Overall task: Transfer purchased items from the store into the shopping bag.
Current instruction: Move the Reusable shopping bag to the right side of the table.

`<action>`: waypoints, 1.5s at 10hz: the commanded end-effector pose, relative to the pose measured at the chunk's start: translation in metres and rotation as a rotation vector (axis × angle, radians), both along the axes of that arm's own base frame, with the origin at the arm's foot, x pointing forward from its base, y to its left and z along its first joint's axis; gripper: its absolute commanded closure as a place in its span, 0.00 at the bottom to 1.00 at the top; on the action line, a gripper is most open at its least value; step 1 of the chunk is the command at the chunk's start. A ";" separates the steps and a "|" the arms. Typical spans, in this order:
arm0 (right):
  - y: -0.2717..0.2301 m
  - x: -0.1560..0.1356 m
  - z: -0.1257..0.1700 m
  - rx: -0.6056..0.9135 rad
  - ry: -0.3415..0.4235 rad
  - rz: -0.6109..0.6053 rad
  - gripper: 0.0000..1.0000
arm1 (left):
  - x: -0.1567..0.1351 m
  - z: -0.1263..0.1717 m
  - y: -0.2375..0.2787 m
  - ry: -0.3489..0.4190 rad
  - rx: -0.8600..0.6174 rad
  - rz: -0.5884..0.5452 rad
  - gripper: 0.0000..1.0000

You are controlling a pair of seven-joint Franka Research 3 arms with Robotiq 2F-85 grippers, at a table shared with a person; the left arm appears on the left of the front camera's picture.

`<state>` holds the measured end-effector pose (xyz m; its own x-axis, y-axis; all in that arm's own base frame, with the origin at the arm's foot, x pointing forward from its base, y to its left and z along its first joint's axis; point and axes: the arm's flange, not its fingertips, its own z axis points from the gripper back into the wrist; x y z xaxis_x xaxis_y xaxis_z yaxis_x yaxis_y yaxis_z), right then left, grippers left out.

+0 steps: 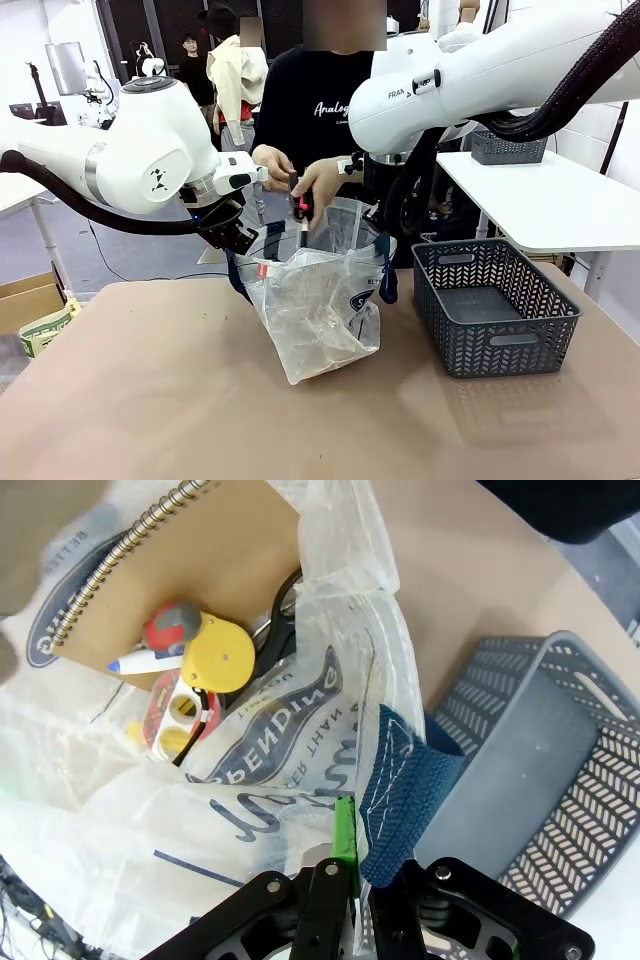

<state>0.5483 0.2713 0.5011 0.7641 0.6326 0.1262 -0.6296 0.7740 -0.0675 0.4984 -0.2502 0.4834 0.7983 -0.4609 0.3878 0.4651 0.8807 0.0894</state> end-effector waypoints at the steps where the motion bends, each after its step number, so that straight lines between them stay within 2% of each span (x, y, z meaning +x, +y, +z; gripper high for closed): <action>1: -0.001 0.000 0.000 0.000 -0.001 -0.002 1.00 | 0.000 0.002 0.001 -0.007 0.003 -0.002 1.00; 15: -0.001 0.000 0.000 0.000 -0.001 -0.002 1.00 | 0.000 0.002 0.001 -0.007 0.003 -0.002 1.00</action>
<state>0.5482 0.2715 0.5011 0.7640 0.6328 0.1261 -0.6298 0.7738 -0.0675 0.4985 -0.2502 0.4834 0.7983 -0.4608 0.3877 0.4650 0.8808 0.0894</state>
